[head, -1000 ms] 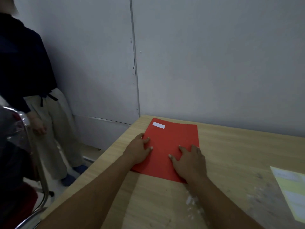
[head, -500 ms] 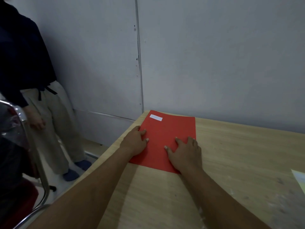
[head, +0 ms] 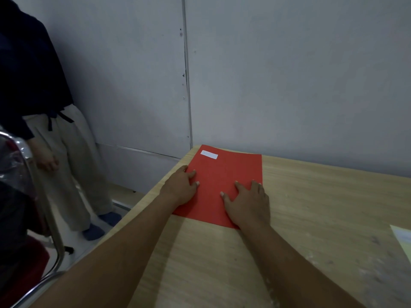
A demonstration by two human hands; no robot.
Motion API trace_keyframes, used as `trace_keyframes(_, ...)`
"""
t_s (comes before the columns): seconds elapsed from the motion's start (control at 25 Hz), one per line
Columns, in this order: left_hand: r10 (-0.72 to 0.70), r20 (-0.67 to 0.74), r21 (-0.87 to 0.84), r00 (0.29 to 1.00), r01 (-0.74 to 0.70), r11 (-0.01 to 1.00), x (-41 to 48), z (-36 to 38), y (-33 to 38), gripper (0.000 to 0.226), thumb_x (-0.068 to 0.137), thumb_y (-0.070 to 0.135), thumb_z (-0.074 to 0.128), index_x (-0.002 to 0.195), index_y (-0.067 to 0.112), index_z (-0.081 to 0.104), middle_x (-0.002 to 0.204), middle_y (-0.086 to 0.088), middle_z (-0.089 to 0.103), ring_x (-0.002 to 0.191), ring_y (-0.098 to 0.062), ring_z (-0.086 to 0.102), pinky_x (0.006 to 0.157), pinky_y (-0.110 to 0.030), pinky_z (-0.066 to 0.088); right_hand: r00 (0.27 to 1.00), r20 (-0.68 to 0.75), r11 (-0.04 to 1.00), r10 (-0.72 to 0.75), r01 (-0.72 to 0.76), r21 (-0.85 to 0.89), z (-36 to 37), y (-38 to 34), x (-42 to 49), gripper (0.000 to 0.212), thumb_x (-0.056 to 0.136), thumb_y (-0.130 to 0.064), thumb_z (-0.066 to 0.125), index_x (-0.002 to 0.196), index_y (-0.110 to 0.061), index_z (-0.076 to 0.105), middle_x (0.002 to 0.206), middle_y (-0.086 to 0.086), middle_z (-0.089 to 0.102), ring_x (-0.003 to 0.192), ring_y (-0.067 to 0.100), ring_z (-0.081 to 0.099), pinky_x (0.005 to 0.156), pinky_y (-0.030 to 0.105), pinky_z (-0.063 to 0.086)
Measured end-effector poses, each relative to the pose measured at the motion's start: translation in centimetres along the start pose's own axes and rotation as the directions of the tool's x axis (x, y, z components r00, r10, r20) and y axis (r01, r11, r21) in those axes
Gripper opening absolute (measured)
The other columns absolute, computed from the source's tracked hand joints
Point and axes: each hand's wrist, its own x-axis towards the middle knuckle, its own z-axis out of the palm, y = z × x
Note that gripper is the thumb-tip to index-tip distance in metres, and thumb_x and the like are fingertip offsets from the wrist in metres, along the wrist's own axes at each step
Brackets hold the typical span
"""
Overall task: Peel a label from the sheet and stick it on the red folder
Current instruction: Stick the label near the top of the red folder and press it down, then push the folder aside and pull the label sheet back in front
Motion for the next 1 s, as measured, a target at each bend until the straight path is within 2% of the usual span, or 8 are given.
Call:
trace_keyframes(0.36,0.016,0.024,0.033,1.000,-0.017,0.999,0.3,0.2,-0.3,0.059,0.099,0.047,0.043,0.153,0.023,0.035,0.165,-0.005,0.020,0.149,-0.027,0.027,0.118,-0.044,0.027,0.999,0.029,1.000,-0.016,0.016,0.005,-0.5,0.2,0.0,0.073,0.088,-0.072,0.038,0.149,-0.034,0.039,0.161,0.014,0.024,0.150,0.031,0.018,0.122,0.047,0.018)
trace_keyframes(0.48,0.014,0.025,0.077,1.000,-0.016,0.997,0.1,0.3,-0.1,0.059,0.100,0.049,0.039,0.153,0.024,0.034,0.164,-0.005,0.020,0.147,-0.027,0.031,0.116,-0.045,0.030,0.998,0.041,0.999,-0.037,0.036,0.034,-0.8,0.8,0.1,0.068,0.089,-0.069,0.042,0.147,-0.033,0.043,0.160,0.012,0.028,0.149,0.029,0.021,0.122,0.046,0.020)
trace_keyframes(0.64,0.102,-0.163,0.147,0.981,-0.078,0.986,-1.4,0.4,2.1,0.054,0.098,0.045,0.042,0.144,0.018,0.050,0.158,-0.008,0.037,0.140,-0.027,0.042,0.114,-0.043,0.036,0.994,-0.056,0.989,-0.096,0.101,0.112,-2.0,1.9,0.0,0.049,0.092,-0.053,0.052,0.130,-0.026,0.063,0.147,0.006,0.048,0.140,0.024,0.038,0.115,0.040,0.031)
trace_keyframes(0.72,0.179,-0.207,0.116,0.962,-0.158,0.981,-2.9,0.6,5.1,0.046,0.095,0.038,0.045,0.135,0.019,0.060,0.149,-0.005,0.050,0.135,-0.025,0.049,0.111,-0.042,0.040,0.988,-0.095,0.986,-0.121,0.131,0.104,-3.4,3.3,-0.5,0.040,0.091,-0.046,0.055,0.122,-0.025,0.068,0.134,0.001,0.058,0.128,0.021,0.049,0.107,0.037,0.039)
trace_keyframes(0.8,0.245,-0.235,0.061,0.941,-0.237,0.969,-4.7,1.0,8.3,0.038,0.091,0.034,0.048,0.117,0.019,0.072,0.125,-0.001,0.068,0.114,-0.023,0.063,0.099,-0.039,0.049,0.984,-0.092,0.983,-0.150,0.159,0.090,-4.9,5.1,-1.4,0.033,0.090,-0.042,0.055,0.117,-0.028,0.069,0.122,-0.003,0.064,0.115,0.020,0.057,0.097,0.035,0.044)
trace_keyframes(0.88,0.325,-0.251,0.003,0.912,-0.335,0.942,-7.0,1.7,12.2,0.035,0.089,0.031,0.047,0.105,0.019,0.076,0.104,0.001,0.074,0.094,-0.020,0.068,0.086,-0.037,0.054,0.981,-0.130,0.983,-0.146,0.158,0.089,-6.9,7.9,-2.8,0.027,0.090,-0.039,0.055,0.110,-0.031,0.070,0.111,-0.007,0.068,0.107,0.019,0.059,0.089,0.035,0.048)
trace_keyframes(1.0,0.417,-0.226,-0.130,0.880,-0.451,0.883,-10.6,3.9,18.1,0.034,0.089,0.029,0.050,0.110,0.020,0.076,0.103,0.002,0.074,0.095,-0.019,0.065,0.085,-0.036,0.051,0.976,-0.191,0.992,-0.104,0.114,0.046,-9.9,12.9,-5.3,0.022,0.091,-0.035,0.056,0.107,-0.033,0.070,0.106,-0.011,0.069,0.105,0.016,0.058,0.086,0.035,0.049)
